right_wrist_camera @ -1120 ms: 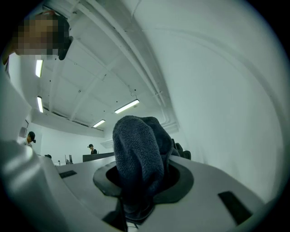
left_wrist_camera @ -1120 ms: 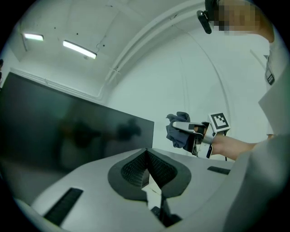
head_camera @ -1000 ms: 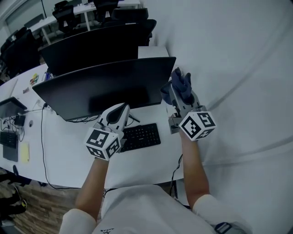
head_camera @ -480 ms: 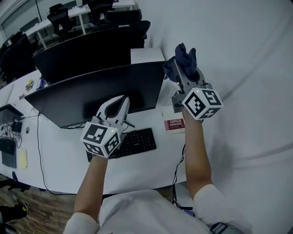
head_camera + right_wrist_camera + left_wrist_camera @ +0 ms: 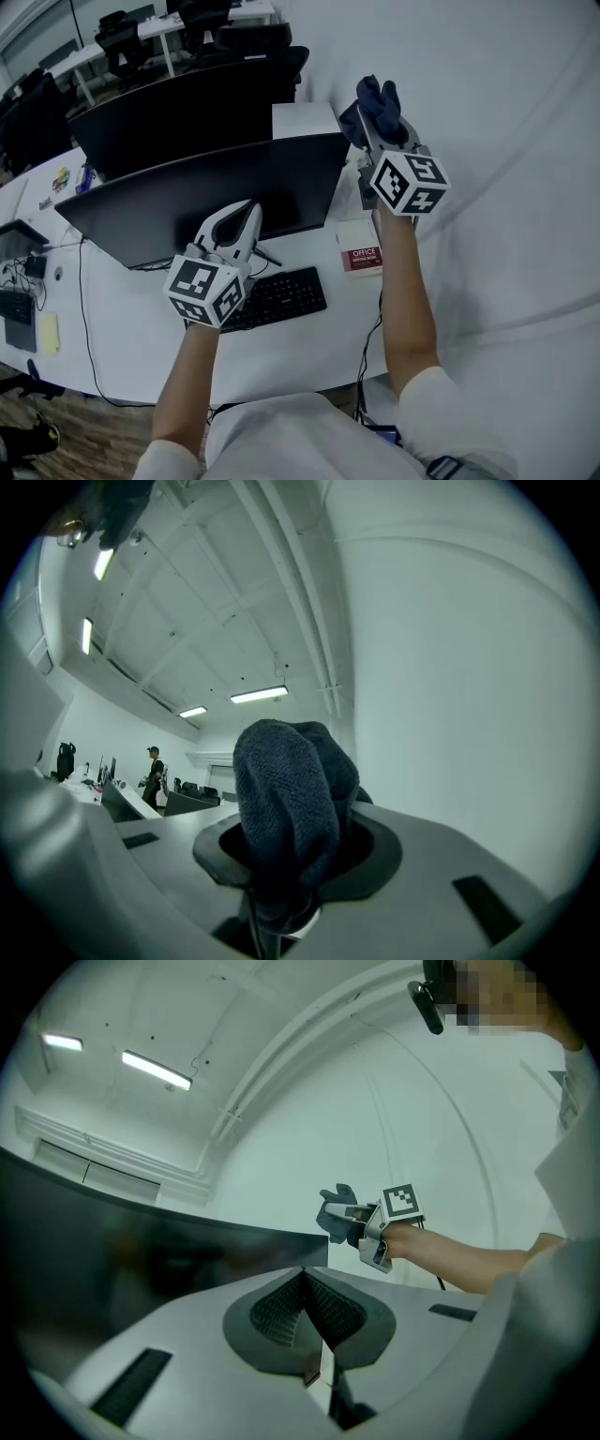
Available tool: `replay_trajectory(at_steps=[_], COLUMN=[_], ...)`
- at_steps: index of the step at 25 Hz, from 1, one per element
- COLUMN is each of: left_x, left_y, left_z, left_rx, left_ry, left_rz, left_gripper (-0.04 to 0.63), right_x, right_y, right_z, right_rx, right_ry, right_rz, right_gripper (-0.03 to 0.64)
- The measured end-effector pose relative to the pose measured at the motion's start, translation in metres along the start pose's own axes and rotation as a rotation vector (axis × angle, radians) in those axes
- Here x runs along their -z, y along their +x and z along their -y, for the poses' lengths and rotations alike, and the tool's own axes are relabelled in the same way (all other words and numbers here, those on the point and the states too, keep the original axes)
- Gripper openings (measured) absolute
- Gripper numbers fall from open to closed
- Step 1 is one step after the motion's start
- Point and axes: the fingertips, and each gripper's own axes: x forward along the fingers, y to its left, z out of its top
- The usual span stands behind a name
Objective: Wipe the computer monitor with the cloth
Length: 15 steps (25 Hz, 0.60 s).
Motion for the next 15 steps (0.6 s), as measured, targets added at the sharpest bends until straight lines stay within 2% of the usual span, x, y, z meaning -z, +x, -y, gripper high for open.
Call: replay_trajectory(at_steps=[10,15], left_x=[-0.004,-0.005], left_y=[-0.012,-0.02], left_z=[-0.014,-0.021], left_rx=[0.003,-0.004], left_ry=[0.013,0.012], left_rz=[-0.007,-0.005], left_gripper=[0.012,0.012], right_x=[0.012,0.016], right_y=[0.02,0.024], right_z=[-0.034,-0.055], right_rx=[-0.031,-0.056], right_ry=[-0.224,-0.261], right_rz=[-0.121,-0.141], right_gripper=[0.138,0.138])
